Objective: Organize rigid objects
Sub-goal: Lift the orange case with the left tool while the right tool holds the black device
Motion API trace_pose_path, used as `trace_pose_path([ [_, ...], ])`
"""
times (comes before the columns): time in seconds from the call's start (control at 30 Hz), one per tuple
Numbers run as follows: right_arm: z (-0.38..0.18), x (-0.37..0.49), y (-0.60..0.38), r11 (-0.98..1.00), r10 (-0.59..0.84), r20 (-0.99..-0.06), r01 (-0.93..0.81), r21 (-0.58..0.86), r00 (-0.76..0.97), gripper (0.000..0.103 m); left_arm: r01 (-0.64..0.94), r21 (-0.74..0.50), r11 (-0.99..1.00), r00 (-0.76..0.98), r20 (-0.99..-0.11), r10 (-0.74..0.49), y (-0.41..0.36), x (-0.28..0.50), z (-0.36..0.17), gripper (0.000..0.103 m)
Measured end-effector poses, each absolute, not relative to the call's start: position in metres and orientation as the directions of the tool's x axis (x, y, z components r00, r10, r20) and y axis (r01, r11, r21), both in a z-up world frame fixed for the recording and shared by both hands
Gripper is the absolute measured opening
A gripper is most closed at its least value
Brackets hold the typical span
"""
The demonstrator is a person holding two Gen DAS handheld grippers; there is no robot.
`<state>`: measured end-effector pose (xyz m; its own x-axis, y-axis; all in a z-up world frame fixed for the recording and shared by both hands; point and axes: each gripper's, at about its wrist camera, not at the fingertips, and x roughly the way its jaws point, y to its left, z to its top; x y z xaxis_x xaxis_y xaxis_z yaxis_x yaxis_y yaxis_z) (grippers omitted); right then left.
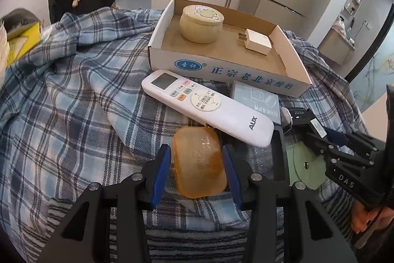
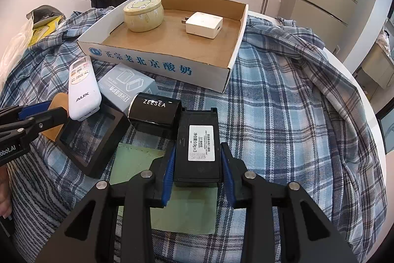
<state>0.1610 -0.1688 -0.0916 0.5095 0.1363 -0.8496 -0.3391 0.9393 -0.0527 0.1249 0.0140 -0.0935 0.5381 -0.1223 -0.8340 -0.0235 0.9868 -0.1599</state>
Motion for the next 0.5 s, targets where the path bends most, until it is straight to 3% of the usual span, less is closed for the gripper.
trace_pose_path([
  [0.1, -0.092, 0.161, -0.169, 0.94, 0.135, -0.85, -0.338, -0.053, 0.51, 0.032, -0.025, -0.13, 0.991, 0.542, -0.835, -0.096, 0.011, 0.125, -0.094, 0.053],
  [0.4, -0.092, 0.161, -0.169, 0.941, 0.132, -0.849, -0.335, -0.056, 0.511, 0.032, -0.002, -0.143, 0.99, 0.508, -0.853, -0.122, 0.015, 0.127, -0.096, 0.053],
  [0.47, -0.092, 0.161, -0.169, 0.941, 0.131, -0.849, -0.335, -0.056, 0.511, 0.032, -0.03, -0.14, 0.99, 0.505, -0.857, -0.106, 0.022, 0.127, -0.097, 0.052],
  [0.5, -0.092, 0.161, -0.169, 0.941, 0.13, -0.849, -0.335, -0.057, 0.511, 0.032, -0.034, -0.133, 0.99, 0.511, -0.854, -0.098, 0.024, 0.128, -0.096, 0.047],
])
